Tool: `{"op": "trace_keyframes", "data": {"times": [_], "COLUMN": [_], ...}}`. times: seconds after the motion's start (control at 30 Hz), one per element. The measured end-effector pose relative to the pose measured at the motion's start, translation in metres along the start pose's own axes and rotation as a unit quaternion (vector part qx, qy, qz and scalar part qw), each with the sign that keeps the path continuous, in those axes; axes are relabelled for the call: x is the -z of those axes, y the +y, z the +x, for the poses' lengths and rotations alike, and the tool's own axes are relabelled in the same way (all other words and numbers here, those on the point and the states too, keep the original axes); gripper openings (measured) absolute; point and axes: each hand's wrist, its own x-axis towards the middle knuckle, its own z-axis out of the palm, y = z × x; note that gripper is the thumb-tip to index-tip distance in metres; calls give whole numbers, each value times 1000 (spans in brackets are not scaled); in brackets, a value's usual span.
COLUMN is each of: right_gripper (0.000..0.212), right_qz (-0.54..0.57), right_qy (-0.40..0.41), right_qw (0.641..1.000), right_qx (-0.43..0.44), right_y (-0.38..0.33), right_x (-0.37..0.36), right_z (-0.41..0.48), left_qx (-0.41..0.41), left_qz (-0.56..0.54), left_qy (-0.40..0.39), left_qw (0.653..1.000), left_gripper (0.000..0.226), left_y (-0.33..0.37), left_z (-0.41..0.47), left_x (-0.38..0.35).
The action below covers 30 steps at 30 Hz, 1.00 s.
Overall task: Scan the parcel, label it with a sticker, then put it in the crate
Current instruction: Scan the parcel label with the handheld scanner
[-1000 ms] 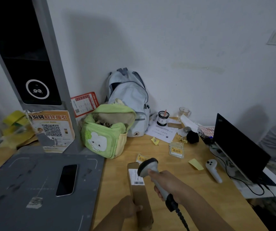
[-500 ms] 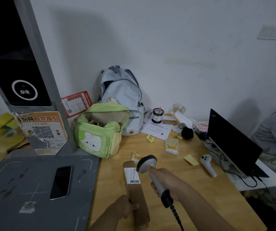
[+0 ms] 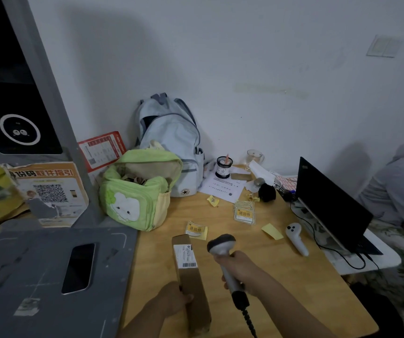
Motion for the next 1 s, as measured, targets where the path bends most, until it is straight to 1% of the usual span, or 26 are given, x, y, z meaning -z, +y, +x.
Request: {"op": "trace_keyframes", "data": {"times": [0.1,0.27,0.37,0.43,0.53,0.6,0.7,0.8,0.9,1.0], "right_gripper": [43,52,55,61,70,75,81,71,59,61], "right_qz": [-5,-74,-116,-143,-173,-196,-232,-248,-273,-252], "right_qy": [14,40,59,73,98,101,85,83,57,67], "right_qw": [1000,996,991,987,980,975,968,963,959,964], "right_qx": [5,6,3,3,3,-8,-41,-67,-52,-52], "right_y": [9,19,29,38,55,67,85,101,114,123], "right_x": [6,20,29,33,35,36,36,32,28,26], "right_z": [10,31,45,52,61,65,72,77,78,78], "left_qx": [-17,-41,-34,-29,-17,5,17,16,16,12], "left_qz": [-16,-41,-53,-61,-81,-90,-100,-122,-129,-137], "left_qy": [58,93,103,106,106,110,118,123,134,138], "left_qw": [998,994,993,992,991,990,988,985,982,981], "left_gripper": [41,40,40,42,50,55,48,39,35,34], "left_y": [1,7,7,5,-3,-9,-17,-21,-24,-26], "left_z": [3,10,13,14,15,16,17,18,20,23], "left_x": [3,8,9,8,3,0,-3,-6,-6,-7]}}
